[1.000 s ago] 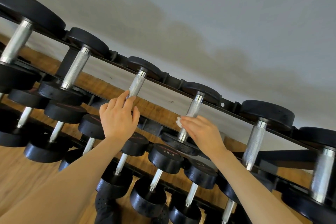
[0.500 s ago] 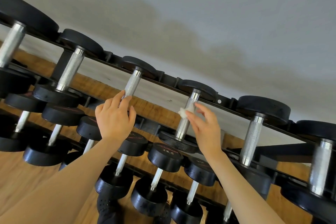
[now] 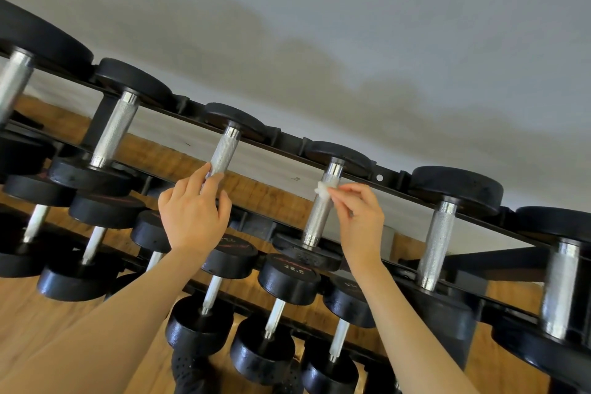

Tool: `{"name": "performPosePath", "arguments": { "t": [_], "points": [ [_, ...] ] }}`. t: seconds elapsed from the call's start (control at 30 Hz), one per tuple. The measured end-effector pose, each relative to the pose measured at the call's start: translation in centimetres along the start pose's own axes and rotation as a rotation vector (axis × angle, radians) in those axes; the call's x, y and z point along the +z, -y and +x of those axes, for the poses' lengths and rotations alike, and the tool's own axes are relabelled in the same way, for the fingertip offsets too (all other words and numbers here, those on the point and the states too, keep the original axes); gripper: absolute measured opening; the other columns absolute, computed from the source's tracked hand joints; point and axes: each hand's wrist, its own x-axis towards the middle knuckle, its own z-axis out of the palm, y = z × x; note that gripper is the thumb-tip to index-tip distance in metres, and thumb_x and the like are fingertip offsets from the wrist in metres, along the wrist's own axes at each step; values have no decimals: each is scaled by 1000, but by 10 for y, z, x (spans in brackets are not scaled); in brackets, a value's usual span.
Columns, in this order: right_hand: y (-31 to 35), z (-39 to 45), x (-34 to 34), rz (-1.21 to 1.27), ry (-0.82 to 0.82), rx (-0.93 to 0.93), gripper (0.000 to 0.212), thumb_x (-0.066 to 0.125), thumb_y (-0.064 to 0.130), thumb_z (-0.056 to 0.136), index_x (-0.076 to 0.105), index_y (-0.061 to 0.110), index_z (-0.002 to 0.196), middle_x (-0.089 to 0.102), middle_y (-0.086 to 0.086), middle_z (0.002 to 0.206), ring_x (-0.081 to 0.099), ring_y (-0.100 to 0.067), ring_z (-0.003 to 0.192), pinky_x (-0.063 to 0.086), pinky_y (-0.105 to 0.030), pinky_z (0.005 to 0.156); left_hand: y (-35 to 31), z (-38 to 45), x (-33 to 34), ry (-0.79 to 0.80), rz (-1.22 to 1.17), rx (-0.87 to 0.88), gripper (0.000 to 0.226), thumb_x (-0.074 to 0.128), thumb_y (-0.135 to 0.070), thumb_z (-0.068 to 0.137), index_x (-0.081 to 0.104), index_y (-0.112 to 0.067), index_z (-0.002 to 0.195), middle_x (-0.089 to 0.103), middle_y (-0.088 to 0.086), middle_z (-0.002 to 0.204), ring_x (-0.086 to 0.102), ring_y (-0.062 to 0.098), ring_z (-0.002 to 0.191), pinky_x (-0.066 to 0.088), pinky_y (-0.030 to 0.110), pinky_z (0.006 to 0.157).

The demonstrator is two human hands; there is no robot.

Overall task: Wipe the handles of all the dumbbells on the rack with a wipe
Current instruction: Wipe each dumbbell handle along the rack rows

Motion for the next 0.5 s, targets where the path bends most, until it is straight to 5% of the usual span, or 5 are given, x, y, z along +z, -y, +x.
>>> {"name": "performPosePath", "arguments": {
  "t": [0.5],
  "points": [
    [4, -11, 4, 110, -44, 56, 19, 66, 4, 86, 73, 8, 104, 61, 4, 106, 58, -4, 97, 53, -20, 79, 1, 0, 1, -4, 12, 23, 40, 45, -31, 92, 68, -9, 115, 63, 13, 129, 63, 36, 100, 44, 47, 80]
  ]
}}
